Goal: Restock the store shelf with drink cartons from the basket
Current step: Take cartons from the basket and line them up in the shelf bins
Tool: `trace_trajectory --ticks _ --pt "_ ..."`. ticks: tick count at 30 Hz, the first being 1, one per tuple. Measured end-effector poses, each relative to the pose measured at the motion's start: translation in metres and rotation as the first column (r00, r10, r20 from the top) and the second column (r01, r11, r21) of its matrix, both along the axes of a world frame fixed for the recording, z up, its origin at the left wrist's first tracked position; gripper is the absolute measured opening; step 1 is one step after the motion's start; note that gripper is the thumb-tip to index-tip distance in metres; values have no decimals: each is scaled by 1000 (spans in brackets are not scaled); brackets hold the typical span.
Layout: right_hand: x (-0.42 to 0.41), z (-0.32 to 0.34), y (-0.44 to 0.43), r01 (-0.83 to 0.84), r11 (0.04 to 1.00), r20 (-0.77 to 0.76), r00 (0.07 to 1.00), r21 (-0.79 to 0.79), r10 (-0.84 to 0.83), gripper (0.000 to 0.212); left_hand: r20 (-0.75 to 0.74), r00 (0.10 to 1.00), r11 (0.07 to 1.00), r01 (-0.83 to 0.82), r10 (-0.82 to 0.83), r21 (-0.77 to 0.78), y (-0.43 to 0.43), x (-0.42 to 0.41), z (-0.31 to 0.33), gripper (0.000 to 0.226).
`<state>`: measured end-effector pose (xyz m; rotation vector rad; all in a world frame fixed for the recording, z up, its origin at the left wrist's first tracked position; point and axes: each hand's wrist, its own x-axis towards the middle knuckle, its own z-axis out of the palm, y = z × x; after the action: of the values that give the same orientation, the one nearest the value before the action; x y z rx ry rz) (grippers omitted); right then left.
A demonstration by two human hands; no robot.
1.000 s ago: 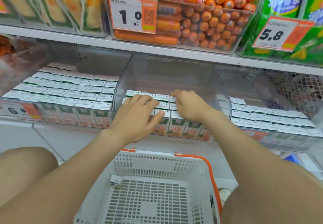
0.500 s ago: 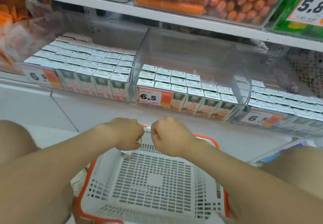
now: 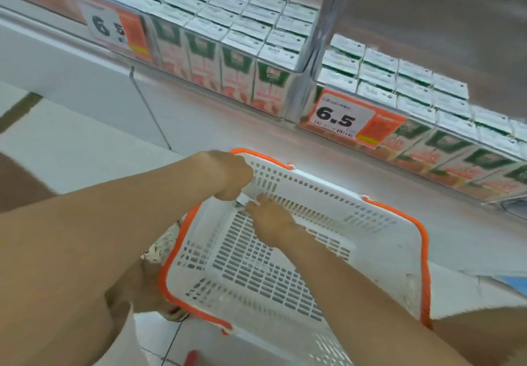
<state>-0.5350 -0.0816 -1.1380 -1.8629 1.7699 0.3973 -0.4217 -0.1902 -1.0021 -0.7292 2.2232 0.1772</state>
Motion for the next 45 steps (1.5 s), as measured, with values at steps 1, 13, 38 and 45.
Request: trace_trajectory --ticks 1,13,38,45 --pt "1 -14 -1 -29 1000 15 999 12 29 68 7 1000 1000 -4 4 4 -1 1 -5 18" --pt "-6 -32 -15 97 995 199 975 26 -100 55 -3 1000 998 -26 26 64 -5 -10 -4 30" --pt "-127 327 78 286 657 328 943 -697 -62 35 -775 505 896 6 381 445 66 -39 170 18" --pt "-149 367 96 443 589 412 890 -676 -197 24 -956 275 994 -45 104 96 72 -73 176 33"
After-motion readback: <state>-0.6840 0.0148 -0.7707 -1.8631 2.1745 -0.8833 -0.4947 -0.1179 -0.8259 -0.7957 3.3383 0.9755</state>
